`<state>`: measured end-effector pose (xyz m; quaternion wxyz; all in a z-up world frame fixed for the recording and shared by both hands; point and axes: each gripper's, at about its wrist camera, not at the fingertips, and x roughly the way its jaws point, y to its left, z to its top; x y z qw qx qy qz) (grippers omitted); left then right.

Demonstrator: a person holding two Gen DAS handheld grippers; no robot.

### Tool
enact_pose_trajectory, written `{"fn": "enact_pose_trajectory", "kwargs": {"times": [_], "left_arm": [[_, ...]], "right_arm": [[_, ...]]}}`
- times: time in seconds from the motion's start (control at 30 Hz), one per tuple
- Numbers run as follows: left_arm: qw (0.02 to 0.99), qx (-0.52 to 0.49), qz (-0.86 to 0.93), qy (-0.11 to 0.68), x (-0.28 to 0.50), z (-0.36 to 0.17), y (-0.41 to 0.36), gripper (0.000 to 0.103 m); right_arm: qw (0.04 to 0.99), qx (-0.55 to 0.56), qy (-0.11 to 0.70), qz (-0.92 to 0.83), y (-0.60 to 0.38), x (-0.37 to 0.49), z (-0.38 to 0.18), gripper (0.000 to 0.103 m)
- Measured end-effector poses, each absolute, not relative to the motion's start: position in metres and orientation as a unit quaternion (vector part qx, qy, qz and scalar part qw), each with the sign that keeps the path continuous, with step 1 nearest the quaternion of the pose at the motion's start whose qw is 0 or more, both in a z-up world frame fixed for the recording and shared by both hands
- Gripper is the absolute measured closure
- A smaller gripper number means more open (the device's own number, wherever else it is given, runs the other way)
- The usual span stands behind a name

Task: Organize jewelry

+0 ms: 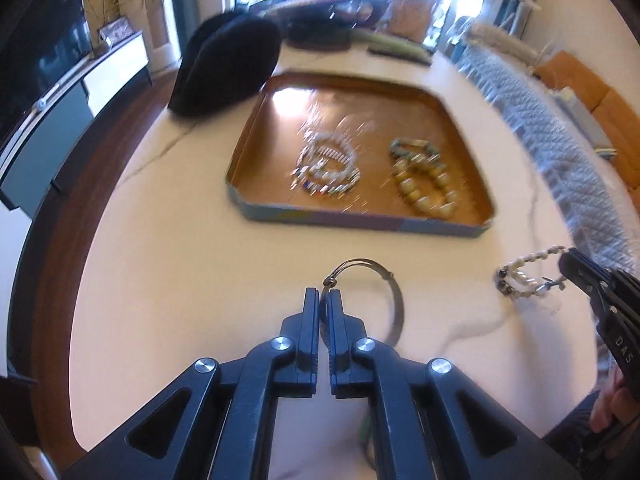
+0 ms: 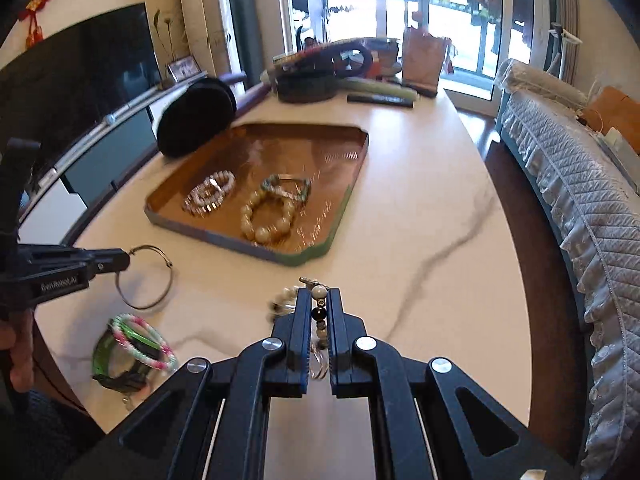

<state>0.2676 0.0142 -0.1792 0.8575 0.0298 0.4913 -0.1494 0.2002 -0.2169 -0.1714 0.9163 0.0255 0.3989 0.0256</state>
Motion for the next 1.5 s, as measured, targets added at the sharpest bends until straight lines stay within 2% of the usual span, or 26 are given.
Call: {"fn": "enact_pose_trajectory", "kwargs": {"times": [0.33,0.5,0.7,0.87,0.97,1.0,1.03,1.13,1.27,1.33,1.5], "left_arm": [[0.878,0.037,-0.174,0.444,0.262,-0.15,0.007,0.099],[0.865,0.036,-0.186,0.464,0.268,-0.162,-0.001,0.099],[0.834,0.038,-0.173,0.522,0.286,-0.199,0.0,0.099],[0.83,0.05,-0.164,0.53,0.291,-0.209,0.002,0.099],[0.832,0.077,-0.167,0.523,0.285,-0.208,-0.005,0.09],[0.83,0.088,-0.173,0.523,0.284,-0.209,-0.01,0.082],[0.83,0.103,-0.176,0.519,0.281,-0.209,-0.016,0.072],[0.837,0.132,-0.165,0.504,0.279,-0.209,-0.024,0.052],[0.831,0.116,-0.174,0.516,0.285,-0.214,-0.025,0.044],[0.828,0.108,-0.183,0.52,0.287,-0.214,-0.026,0.043],[0.826,0.123,-0.187,0.517,0.285,-0.218,-0.037,0.04]], "right_arm": [[0.929,0.036,0.364,0.063,-0.214,0.192,-0.151,0.097],[0.924,0.06,0.365,0.091,-0.216,0.198,-0.153,0.097],[0.905,0.049,0.412,0.09,-0.22,0.212,-0.186,0.097],[0.898,0.032,0.429,0.092,-0.225,0.218,-0.203,0.095],[0.894,0.042,0.439,0.073,-0.232,0.221,-0.211,0.071],[0.893,0.047,0.44,0.076,-0.233,0.221,-0.213,0.061],[0.893,0.049,0.44,0.082,-0.234,0.221,-0.214,0.06],[0.893,0.034,0.441,0.077,-0.23,0.225,-0.218,0.059],[0.893,0.054,0.439,0.087,-0.229,0.231,-0.221,0.055],[0.892,0.049,0.439,0.096,-0.223,0.234,-0.221,0.044],[0.888,0.033,0.444,0.111,-0.207,0.238,-0.225,0.035]]}}
